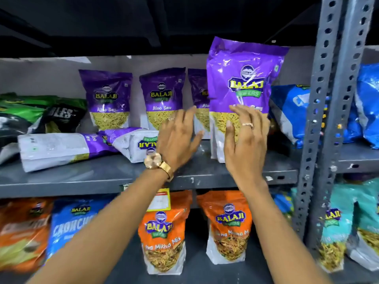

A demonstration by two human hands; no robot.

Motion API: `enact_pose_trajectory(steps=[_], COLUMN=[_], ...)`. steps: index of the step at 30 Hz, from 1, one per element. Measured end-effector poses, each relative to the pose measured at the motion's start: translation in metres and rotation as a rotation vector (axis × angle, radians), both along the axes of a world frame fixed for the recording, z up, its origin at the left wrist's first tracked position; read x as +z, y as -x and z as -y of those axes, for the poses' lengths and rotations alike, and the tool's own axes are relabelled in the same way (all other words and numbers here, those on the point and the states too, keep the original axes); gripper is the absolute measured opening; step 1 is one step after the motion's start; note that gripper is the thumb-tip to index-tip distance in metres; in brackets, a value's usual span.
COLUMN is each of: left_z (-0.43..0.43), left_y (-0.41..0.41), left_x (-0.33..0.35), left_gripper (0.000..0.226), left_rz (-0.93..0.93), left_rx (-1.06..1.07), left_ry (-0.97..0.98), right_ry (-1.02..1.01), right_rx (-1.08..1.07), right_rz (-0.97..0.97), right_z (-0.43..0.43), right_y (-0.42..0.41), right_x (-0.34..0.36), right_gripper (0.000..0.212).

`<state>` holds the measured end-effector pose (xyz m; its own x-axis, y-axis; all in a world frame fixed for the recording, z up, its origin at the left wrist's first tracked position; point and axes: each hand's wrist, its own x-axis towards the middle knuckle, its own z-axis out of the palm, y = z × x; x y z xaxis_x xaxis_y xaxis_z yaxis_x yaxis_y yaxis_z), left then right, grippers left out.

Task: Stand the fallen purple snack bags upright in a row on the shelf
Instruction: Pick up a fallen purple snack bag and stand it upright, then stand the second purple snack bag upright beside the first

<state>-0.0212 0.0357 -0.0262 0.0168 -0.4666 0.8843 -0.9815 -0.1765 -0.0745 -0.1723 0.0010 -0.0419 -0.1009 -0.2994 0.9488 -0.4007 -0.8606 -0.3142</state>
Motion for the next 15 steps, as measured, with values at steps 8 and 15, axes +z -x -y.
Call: enact_pose_trajectory(steps=[8, 15], left_z=[-0.057, -0.065], left_y=[-0.123, -0.148], left_x=[0.031, 0.017], left_gripper=[0.071, 0.076], left_rz=[-0.302, -1.435], left_rx=[0.363, -0.036], left_ry=[0.005, -0.567], right_ry=[-0.353, -1.009], right_rx=[0.471, 0.761], right_rz=[-0.469, -0.939], right_z=[0.016, 0.064], right_y=[-0.12, -0.191], right_x=[0.068, 0.055], right_gripper=[0.032, 0.028])
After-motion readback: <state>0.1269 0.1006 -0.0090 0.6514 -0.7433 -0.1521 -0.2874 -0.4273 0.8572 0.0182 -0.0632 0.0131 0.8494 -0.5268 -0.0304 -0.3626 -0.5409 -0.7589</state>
